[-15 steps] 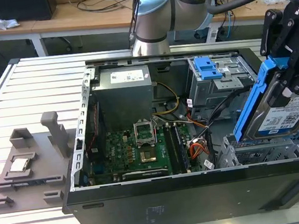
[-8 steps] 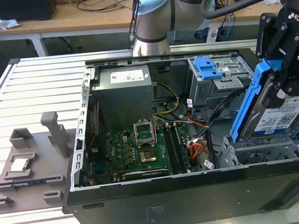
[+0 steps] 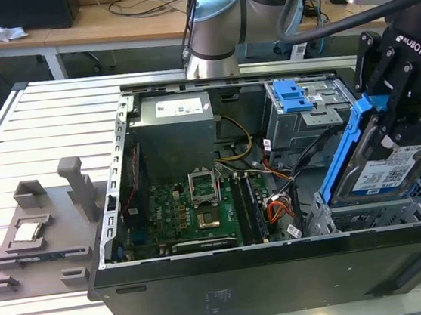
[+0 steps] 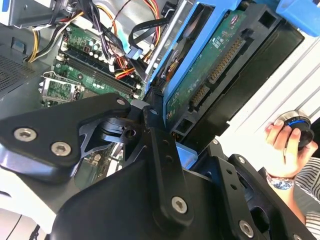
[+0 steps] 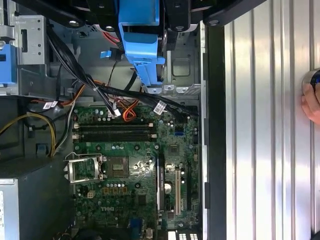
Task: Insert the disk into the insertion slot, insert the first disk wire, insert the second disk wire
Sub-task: 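Insert the disk into the insertion slot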
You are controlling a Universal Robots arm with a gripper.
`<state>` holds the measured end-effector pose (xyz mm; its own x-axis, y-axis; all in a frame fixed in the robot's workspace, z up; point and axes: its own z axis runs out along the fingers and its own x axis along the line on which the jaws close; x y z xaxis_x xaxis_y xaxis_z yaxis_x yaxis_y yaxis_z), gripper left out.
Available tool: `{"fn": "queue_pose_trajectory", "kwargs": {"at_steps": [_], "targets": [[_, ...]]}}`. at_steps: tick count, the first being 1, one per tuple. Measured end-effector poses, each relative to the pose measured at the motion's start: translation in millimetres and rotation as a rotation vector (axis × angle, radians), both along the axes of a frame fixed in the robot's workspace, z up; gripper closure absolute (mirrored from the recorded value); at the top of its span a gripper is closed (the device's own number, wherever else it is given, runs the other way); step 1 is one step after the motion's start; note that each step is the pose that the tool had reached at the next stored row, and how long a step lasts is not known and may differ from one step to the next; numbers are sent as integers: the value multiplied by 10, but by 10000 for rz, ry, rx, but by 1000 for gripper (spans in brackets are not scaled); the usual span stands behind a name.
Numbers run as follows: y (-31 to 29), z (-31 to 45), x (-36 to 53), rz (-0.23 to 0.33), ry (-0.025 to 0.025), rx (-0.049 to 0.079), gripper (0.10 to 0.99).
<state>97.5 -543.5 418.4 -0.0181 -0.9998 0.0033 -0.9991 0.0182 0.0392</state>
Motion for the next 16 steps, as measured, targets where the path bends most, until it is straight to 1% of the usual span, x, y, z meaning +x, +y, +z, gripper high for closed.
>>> {"fn": "queue_pose_trajectory", "kwargs": {"at_steps": [7,9,11,16], "targets": [[0,-146,-1,0,0,-1,722],[0,-176,-1,0,1,0,722],[0,-238,-1,0,1,0,722],[0,-333,-1,0,1,0,722]]}}
